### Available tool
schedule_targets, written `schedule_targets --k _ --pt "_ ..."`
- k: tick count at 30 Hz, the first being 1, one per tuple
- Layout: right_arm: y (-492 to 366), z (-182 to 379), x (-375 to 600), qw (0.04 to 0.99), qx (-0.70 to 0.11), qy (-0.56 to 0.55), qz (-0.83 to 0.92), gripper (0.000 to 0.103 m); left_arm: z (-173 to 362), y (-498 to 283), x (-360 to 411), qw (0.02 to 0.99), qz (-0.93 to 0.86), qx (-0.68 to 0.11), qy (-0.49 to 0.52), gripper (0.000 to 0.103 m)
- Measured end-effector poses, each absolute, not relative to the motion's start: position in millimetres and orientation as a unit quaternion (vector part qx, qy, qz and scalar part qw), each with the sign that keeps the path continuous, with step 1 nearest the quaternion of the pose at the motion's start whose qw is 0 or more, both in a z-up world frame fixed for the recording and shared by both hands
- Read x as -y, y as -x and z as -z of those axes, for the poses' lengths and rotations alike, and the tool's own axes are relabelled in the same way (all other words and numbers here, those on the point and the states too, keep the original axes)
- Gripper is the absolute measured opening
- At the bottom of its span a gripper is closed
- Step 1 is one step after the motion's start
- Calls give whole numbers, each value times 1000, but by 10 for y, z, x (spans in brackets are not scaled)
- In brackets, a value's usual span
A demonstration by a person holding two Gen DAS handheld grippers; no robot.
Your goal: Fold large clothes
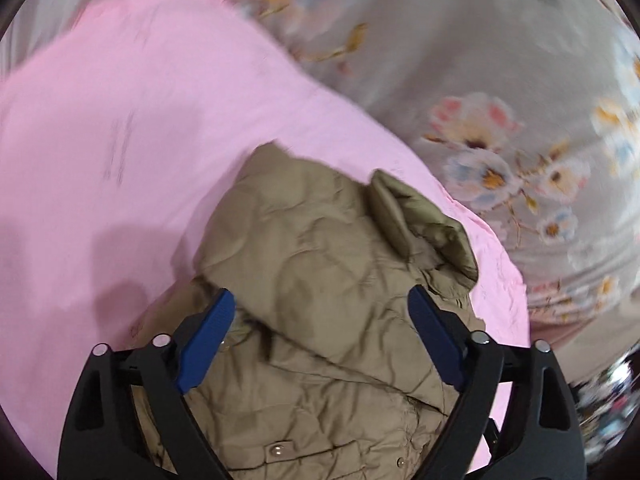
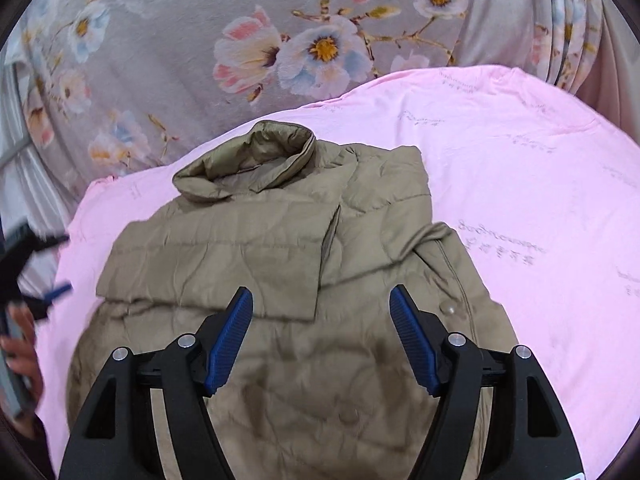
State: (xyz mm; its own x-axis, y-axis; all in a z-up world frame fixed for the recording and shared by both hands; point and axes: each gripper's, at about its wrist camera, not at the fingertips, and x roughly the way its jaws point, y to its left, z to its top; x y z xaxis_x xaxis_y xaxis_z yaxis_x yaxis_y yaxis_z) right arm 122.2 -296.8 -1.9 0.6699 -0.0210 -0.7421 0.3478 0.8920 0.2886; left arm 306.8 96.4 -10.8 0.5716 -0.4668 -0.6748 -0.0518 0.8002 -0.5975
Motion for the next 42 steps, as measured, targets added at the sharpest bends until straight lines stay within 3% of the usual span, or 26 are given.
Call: schedule_targets --k 6,14,15,16,17,18,19,21,27,31,35,42 --pt "-1625 197 3121 870 -412 -259 85 70 614 -3288 -1254 780 123 -475 387 75" --pt "-1918 471 3187 843 -435 -306 78 69 782 -3395 -1286 754 136 -475 434 62" --pt "-1944 464 3171 847 -433 -300 79 59 773 -3405 -1272 755 137 -474 432 59" --pt "-1970 459 3156 849 -433 -293 78 37 765 -3414 -1261 756 135 -474 430 57" --pt "-2030 451 3135 850 -439 -283 72 26 756 -3421 -1252 758 131 -476 426 47" --pt "-2093 441 3126 849 -447 -274 71 15 730 -3436 -1229 762 124 -477 421 28" --pt "-2134 405 3124 850 -448 -266 72 12 729 -3455 -1216 763 122 -478 417 16" --pt "-2192 179 3123 868 -426 -244 71 10 652 -3454 -1184 770 121 -475 408 7" --pt "-2045 -743 3091 935 -302 -157 97 10 210 -3248 -803 852 123 -429 273 5" --pt "-2127 -275 3143 911 -371 -119 138 10 423 -3178 -465 880 85 -437 165 4" --pt "-2169 369 3231 876 -437 -150 139 10 748 -3119 -315 893 64 -433 101 5" --pt "-2162 573 3158 874 -442 -145 137 10 800 -3009 -162 912 37 -407 34 7"
